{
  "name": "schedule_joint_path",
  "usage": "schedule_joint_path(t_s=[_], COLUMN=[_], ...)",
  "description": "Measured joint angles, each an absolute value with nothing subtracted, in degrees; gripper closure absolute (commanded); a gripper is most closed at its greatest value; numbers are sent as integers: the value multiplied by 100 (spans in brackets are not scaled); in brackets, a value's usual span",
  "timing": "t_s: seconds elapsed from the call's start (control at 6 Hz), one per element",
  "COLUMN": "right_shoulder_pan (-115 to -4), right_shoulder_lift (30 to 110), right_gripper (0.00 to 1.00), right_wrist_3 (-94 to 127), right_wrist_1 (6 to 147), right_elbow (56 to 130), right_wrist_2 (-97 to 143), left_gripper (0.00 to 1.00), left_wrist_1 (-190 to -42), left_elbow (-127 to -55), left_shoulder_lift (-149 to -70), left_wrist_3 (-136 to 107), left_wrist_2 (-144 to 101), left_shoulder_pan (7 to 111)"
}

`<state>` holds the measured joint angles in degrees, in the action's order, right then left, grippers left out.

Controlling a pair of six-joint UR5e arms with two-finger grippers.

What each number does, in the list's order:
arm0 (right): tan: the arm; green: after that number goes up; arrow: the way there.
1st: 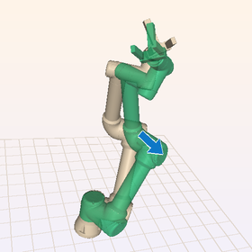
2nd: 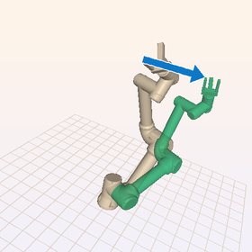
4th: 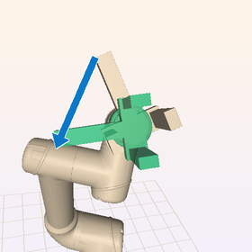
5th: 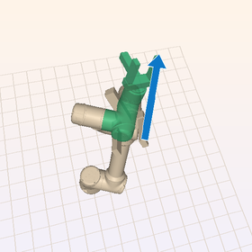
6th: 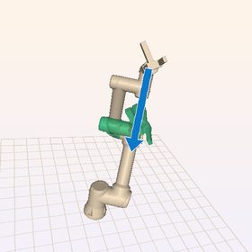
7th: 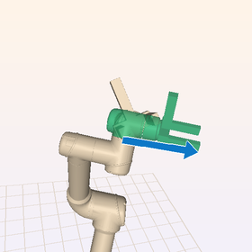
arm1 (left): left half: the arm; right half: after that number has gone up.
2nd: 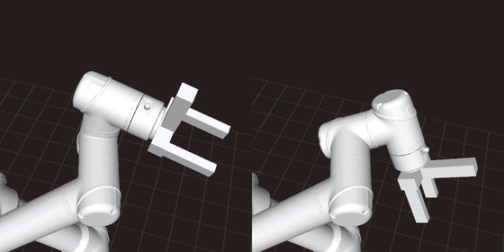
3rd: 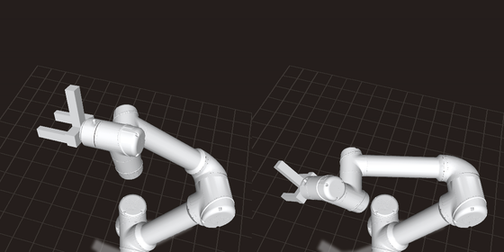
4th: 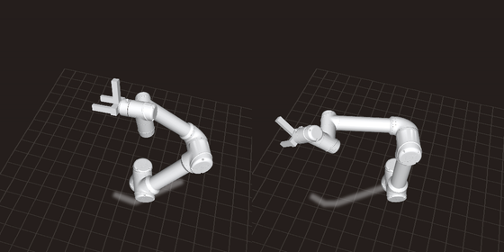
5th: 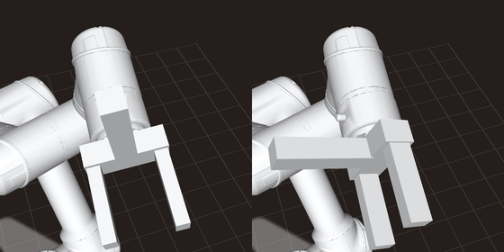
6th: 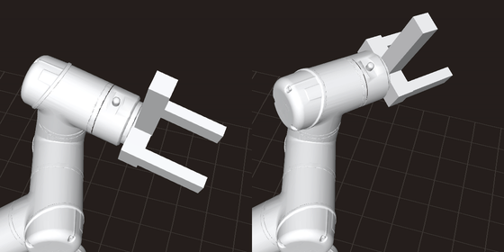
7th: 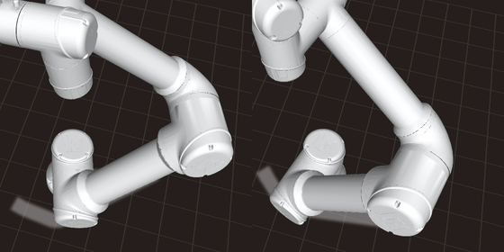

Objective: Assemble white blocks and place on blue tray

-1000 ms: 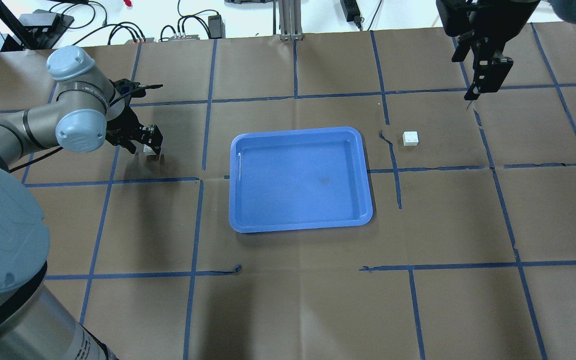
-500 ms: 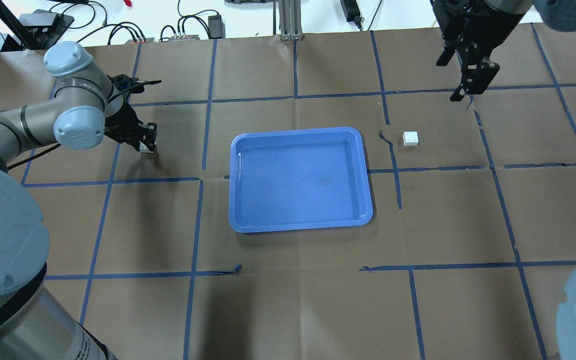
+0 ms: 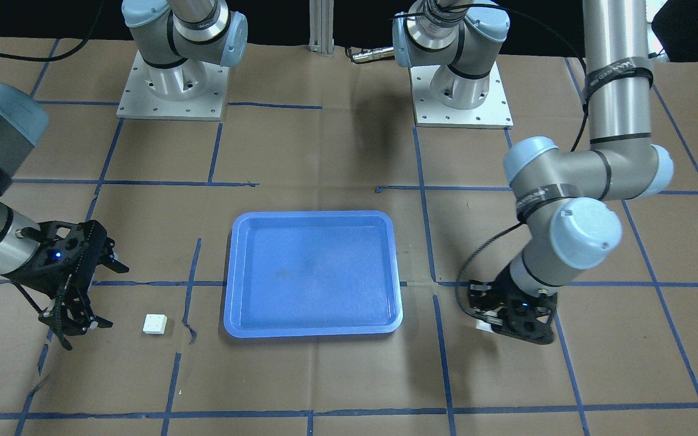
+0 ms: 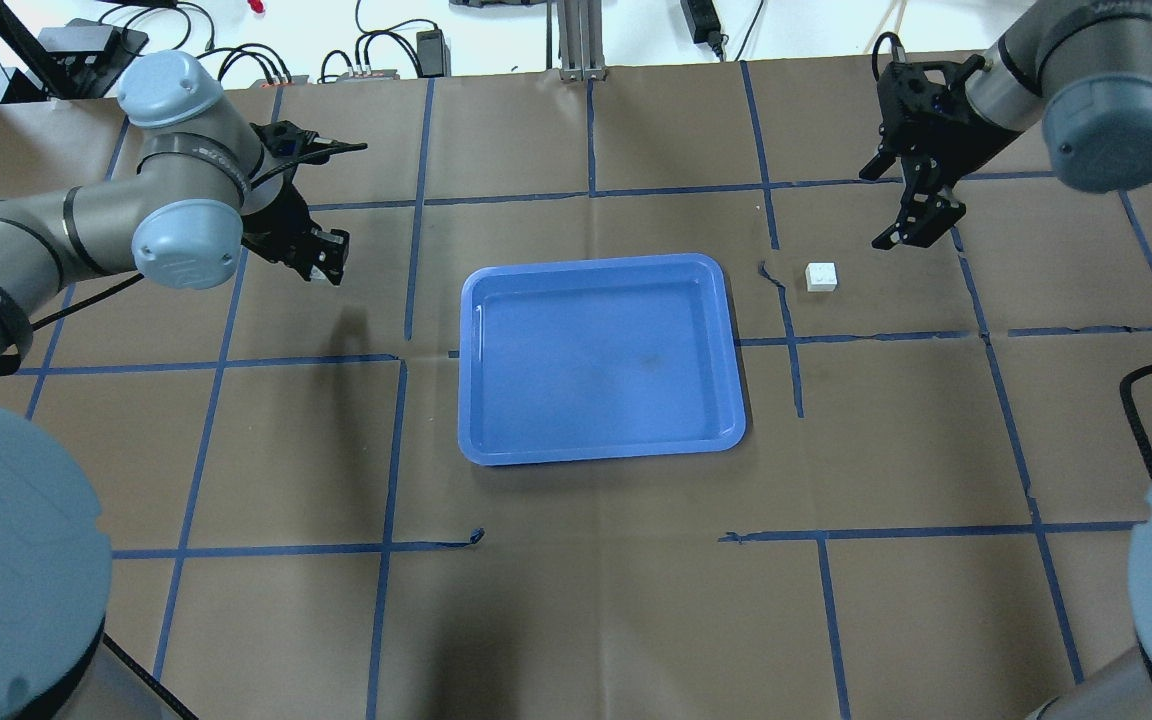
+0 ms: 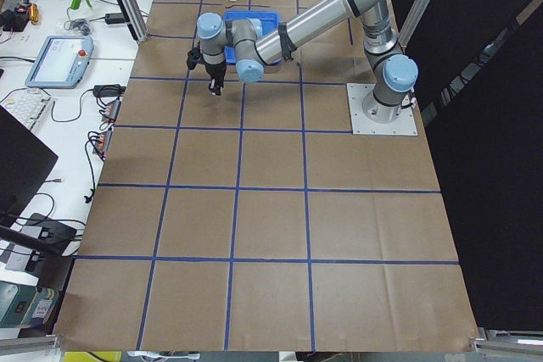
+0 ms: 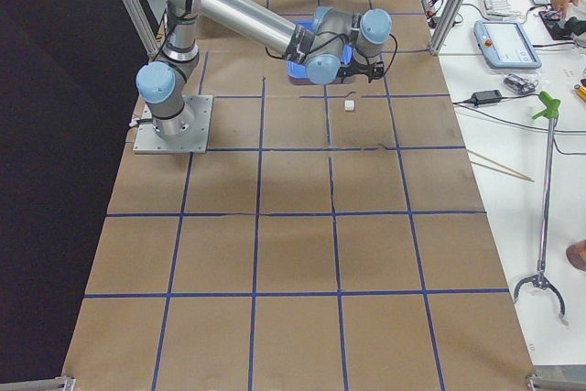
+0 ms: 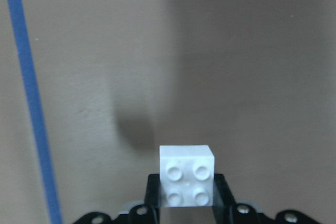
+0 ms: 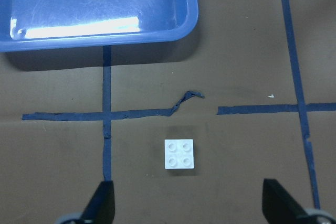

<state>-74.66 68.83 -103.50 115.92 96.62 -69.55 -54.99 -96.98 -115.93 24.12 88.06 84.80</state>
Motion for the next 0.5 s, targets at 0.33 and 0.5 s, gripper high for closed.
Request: schedule_joint_path(t_s=[0.33, 0.5], right_shoulder_pan=[-7338, -7285], right_shoulder_lift=[6647, 6476], right_gripper=[0, 0], right_wrist_3=[-10341, -10346], right_wrist_1=[12849, 13105], right_elbow=[10496, 10612], right_wrist_2=[-6709, -6598], left_gripper=[74, 74], left_wrist_1=[-5729, -5768], left_elbow=[-9688, -9678], left_shoulder_lift=[-11398, -11377], left_wrist_3=[3148, 3523], left_wrist_2=[8843, 8840], left_shoulder_pan=[9764, 10331])
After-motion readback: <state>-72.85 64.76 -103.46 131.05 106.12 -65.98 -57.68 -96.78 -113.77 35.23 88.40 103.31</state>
